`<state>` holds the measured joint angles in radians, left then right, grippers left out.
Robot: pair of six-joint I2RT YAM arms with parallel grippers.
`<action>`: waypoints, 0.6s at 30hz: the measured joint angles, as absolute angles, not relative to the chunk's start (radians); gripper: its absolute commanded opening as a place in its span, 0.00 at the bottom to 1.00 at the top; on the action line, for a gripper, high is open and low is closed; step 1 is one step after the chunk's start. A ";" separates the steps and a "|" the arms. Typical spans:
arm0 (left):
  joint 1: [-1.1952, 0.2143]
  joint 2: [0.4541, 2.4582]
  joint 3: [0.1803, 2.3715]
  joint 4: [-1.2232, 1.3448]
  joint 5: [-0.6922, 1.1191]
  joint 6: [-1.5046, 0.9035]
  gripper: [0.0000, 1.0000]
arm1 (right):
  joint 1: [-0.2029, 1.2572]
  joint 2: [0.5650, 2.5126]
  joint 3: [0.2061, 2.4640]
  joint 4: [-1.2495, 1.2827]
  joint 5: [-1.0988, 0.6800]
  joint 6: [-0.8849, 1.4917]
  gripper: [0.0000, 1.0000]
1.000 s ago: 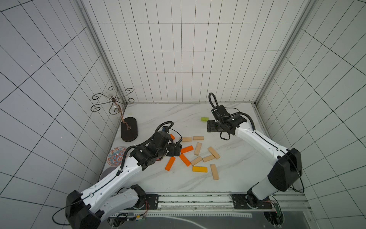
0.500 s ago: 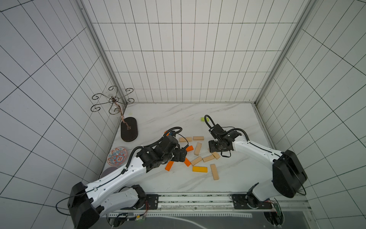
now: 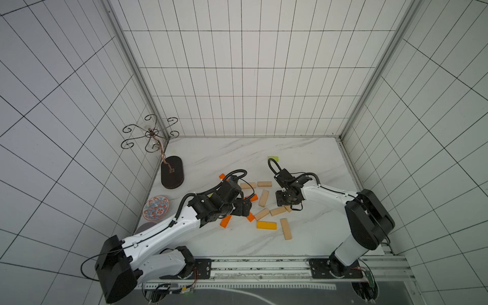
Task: Assemble a giraffe with building blocks
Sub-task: Move the building block to the center of the board.
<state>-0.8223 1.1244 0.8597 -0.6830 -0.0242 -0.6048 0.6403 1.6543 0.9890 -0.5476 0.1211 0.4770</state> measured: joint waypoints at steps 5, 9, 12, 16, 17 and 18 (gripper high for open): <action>-0.822 1.124 0.860 -0.668 -0.010 -0.604 0.96 | 0.639 1.672 0.983 -0.537 0.118 0.476 0.55; -0.822 1.124 0.860 -0.668 -0.005 -0.602 0.95 | 0.627 1.688 0.976 -0.520 0.115 0.474 0.51; -0.822 1.124 0.860 -0.668 -0.002 -0.602 0.96 | 0.613 1.696 0.968 -0.506 0.115 0.470 0.49; -0.822 1.124 0.860 -0.668 -0.002 -0.601 0.96 | 0.595 1.701 0.968 -0.489 0.119 0.463 0.40; -0.822 1.124 0.860 -0.668 -0.002 -0.599 0.96 | 0.591 1.702 0.968 -0.486 0.121 0.461 0.37; -0.822 1.125 0.860 -0.668 -0.002 -0.597 0.95 | 0.586 1.702 0.968 -0.483 0.124 0.459 0.35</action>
